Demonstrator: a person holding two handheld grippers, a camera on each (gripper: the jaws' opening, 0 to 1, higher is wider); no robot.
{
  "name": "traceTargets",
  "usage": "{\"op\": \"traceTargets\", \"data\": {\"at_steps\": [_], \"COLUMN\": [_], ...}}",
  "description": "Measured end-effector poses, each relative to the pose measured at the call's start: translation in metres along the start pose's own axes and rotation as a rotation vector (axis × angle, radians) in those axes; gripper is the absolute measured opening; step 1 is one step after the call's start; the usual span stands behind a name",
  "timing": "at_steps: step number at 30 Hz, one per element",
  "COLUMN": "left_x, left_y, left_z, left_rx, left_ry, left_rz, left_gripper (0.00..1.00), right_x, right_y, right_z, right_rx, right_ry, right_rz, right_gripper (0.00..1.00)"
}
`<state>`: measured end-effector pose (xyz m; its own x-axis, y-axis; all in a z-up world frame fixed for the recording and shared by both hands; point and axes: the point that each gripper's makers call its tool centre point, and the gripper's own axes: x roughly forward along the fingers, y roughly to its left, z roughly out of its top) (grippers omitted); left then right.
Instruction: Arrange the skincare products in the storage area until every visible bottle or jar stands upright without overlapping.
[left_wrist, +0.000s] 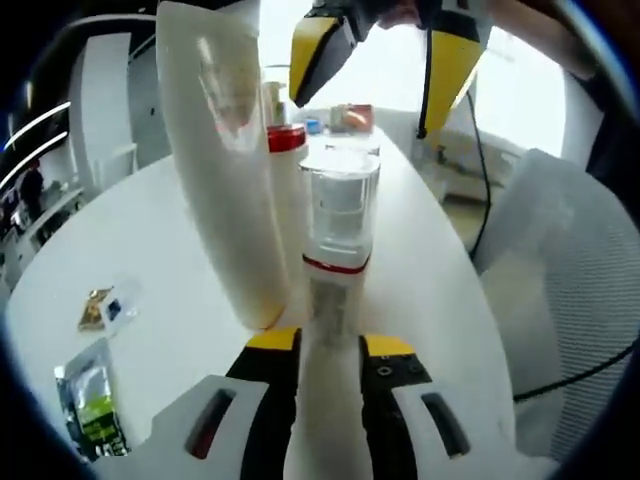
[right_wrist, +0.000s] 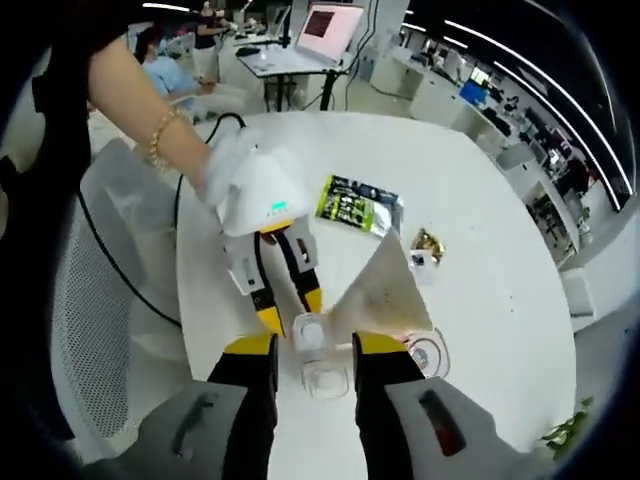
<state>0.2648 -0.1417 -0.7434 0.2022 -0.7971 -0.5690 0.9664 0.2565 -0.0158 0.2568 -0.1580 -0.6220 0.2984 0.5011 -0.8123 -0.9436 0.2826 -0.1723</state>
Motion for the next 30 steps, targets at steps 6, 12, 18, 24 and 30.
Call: {"op": "traceTargets", "data": {"at_steps": [6,12,18,24,30], "left_x": [-0.012,-0.026,-0.041,-0.058,-0.084], "left_y": [0.001,0.004,0.006,0.004,0.003], "left_z": [0.002,0.005,0.002,-0.003,-0.008], "left_rx": [-0.030,-0.081,-0.155,-0.208,-0.276], "left_ry": [-0.005,-0.021,-0.045,-0.042,-0.058], "left_rz": [0.020,0.068,0.109,0.155,0.219], "left_gripper": [0.26,0.32,0.38,0.43,0.50], "right_x": [-0.012,-0.024,-0.032,-0.034,-0.031], "right_y": [-0.003,0.003,0.006,0.010,0.016], "right_z": [-0.003,-0.009,-0.015,-0.023,-0.027], "right_rx": [0.076,0.151,0.226,0.296,0.342], "right_ry": [-0.054,-0.097,-0.157,-0.184,-0.205], "right_rz": [-0.040,-0.069,-0.091,-0.120,-0.137], "right_gripper": [0.39,0.45,0.51,0.58,0.73]}}
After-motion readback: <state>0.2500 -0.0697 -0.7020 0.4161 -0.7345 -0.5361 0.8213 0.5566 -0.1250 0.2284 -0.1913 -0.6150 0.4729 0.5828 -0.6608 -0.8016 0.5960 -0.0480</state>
